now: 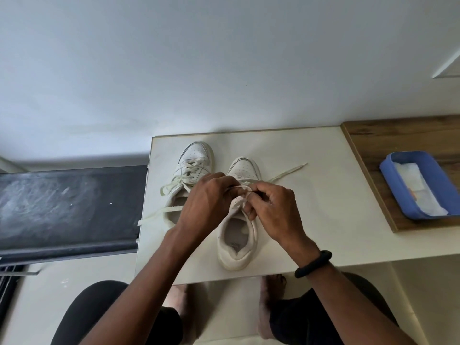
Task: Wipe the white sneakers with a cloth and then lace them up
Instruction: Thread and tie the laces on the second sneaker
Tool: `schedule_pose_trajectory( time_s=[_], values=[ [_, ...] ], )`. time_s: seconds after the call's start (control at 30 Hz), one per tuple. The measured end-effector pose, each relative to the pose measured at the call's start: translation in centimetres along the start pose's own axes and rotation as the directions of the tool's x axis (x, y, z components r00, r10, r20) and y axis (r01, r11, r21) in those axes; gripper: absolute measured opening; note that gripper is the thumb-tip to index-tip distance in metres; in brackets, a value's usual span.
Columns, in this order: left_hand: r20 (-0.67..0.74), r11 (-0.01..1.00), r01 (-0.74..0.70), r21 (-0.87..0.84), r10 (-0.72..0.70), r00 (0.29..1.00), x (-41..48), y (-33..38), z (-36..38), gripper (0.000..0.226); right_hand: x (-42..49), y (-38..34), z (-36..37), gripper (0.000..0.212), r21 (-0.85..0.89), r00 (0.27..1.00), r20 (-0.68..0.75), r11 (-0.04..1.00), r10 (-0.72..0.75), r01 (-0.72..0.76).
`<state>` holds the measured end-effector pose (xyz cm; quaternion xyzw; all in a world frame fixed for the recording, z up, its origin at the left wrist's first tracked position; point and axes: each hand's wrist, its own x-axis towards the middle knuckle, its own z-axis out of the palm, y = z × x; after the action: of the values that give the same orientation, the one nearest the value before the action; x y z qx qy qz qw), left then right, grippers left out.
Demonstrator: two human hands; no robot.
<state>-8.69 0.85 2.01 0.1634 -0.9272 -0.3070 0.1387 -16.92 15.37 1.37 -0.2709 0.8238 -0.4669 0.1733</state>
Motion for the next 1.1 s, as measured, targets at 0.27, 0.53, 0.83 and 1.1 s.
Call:
schedule_pose_trajectory(
  time_s=[0.27, 0.53, 0.83, 1.1],
  values=[
    [0.100, 0.999, 0.045, 0.011, -0.046, 0.994, -0.9, -0.8, -0.8, 0.018, 0.9, -1.3, -2.0, 0.020, 0.688, 0.975, -0.111, 0.723, 0.192, -0.063],
    [0.101, 1.000, 0.002, 0.027, -0.005, 0.995, -1.3, -0.4, 0.0, 0.020, 2.1, 0.3, -4.5, 0.019, 0.886, 0.897, -0.225, 0.462, 0.381, 0.026],
    [0.080, 1.000, 0.026, -0.015, -0.025, 0.997, -1.5, -0.3, 0.3, 0.021, 2.8, 3.9, -6.2, 0.020, 0.715, 0.781, -0.425, 0.699, 0.457, -0.020],
    [0.083, 0.998, 0.056, -0.005, -0.056, 0.995, -1.7, -0.4, 0.6, 0.016, 1.5, 1.7, -1.9, 0.024, -0.208, 0.928, 0.150, 0.907, -0.341, 0.367]
  ],
)
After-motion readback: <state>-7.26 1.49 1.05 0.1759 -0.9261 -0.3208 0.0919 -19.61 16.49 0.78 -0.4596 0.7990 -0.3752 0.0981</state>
